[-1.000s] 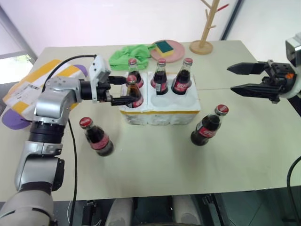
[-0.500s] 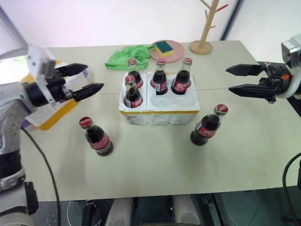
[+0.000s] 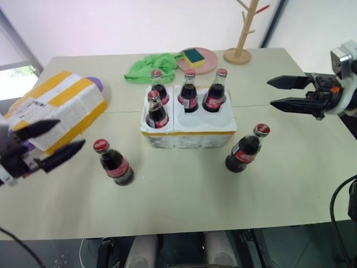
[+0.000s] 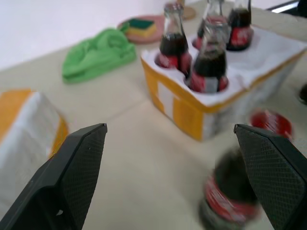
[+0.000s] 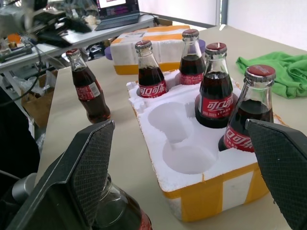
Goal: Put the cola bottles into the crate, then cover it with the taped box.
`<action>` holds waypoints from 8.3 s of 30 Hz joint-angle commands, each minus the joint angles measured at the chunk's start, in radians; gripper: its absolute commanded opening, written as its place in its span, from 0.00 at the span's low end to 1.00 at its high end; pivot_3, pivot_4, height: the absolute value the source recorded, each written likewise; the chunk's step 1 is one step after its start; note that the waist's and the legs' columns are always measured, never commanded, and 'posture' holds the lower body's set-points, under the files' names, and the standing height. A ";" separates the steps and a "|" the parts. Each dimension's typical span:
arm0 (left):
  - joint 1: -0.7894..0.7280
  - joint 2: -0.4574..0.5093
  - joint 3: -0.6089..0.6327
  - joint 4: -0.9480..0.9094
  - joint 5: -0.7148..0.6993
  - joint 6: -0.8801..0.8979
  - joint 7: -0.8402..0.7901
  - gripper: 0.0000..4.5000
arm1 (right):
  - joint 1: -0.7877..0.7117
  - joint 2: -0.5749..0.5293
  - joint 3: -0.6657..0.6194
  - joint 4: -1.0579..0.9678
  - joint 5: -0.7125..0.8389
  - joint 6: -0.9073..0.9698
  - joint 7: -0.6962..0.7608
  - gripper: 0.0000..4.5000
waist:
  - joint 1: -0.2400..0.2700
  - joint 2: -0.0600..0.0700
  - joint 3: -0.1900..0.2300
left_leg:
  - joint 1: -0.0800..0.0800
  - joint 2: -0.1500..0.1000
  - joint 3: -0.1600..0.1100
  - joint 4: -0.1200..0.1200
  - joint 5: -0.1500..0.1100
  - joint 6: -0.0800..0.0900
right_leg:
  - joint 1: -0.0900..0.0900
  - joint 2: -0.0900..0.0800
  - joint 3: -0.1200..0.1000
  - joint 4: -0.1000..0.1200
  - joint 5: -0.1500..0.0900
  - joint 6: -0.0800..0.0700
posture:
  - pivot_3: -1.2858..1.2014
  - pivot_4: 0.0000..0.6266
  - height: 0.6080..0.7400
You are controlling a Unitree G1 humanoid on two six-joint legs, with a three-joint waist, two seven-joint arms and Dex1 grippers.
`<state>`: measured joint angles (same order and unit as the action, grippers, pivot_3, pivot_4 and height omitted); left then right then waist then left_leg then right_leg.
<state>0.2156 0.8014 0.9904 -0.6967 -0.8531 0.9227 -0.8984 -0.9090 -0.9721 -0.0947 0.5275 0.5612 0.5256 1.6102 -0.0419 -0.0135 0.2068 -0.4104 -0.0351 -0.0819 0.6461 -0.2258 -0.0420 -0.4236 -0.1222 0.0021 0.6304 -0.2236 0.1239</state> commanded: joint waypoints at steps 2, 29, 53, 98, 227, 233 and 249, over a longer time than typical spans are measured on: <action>0.127 -0.048 0.013 -0.110 0.020 -0.098 -0.017 0.99 | -0.059 -0.006 -0.003 0.042 -0.034 -0.061 0.004 1.00 | 0.002 0.000 0.000 | 0.000 0.000 0.000 0.001 0.000 0.000 | 0.001 0.000 0.000 -0.001 0.000 -0.001 | 0.52 0.24 1.00; 0.167 -0.128 -0.472 0.011 0.288 -0.447 0.086 0.99 | -0.040 -0.101 0.090 -0.043 0.102 -0.037 0.004 1.00 | 0.001 0.000 0.000 | 0.000 0.001 0.002 0.000 0.000 0.000 | 0.001 0.000 0.000 -0.002 0.000 -0.002 | 0.52 0.24 1.00; -0.044 -0.169 -0.701 0.205 0.365 -0.527 0.137 0.99 | -0.039 -0.218 0.249 -0.140 0.297 -0.025 0.004 1.00 | 0.005 0.001 0.000 | 0.000 0.001 0.002 0.000 0.000 0.000 | 0.000 0.000 0.000 -0.002 0.001 -0.002 | 0.52 0.24 1.00; -1.080 -0.191 -1.008 0.565 0.151 -0.260 0.008 0.64 | 0.049 -0.132 0.119 -0.119 0.198 -0.058 0.004 1.00 | 0.026 -0.001 0.001 | -0.002 0.000 0.001 0.001 0.000 0.000 | -0.001 0.002 0.001 -0.002 0.003 0.004 | 0.52 0.24 1.00; -1.028 -0.017 -0.598 0.338 -0.105 0.150 -0.054 0.99 | -0.069 -0.037 -0.083 0.169 -0.057 -0.149 -0.036 1.00 | 0.020 0.000 0.000 | 0.001 0.000 0.001 0.001 0.000 0.000 | 0.004 0.002 0.002 -0.004 0.005 0.008 | 0.52 0.24 1.00; -0.789 0.084 -0.634 0.307 -0.018 -0.012 -0.160 0.99 | 0.085 -0.106 -0.186 0.056 -0.027 -0.130 -0.048 1.00 | 0.025 0.000 0.001 | 0.001 0.000 0.001 0.001 0.000 0.000 | 0.004 0.002 0.002 -0.004 0.005 0.007 | 0.52 0.24 1.00; -0.748 0.038 -0.743 0.328 0.003 -0.133 -0.133 0.99 | 0.718 0.027 -0.500 -0.457 0.163 0.035 -0.265 1.00 | 0.023 0.000 0.000 | 0.003 0.000 0.004 0.002 0.000 0.001 | 0.005 0.002 0.005 -0.002 0.003 0.004 | 0.52 0.24 1.00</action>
<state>-0.5192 0.8341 0.2423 -0.3549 -0.8501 0.8145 -1.0373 -0.1928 -0.9439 -0.5599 0.1252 0.6934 0.5603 1.3667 -0.0184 -0.0137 0.2072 -0.4073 -0.0348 -0.0780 0.6481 -0.2259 -0.0416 -0.4188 -0.1200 0.0078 0.6278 -0.2202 0.1281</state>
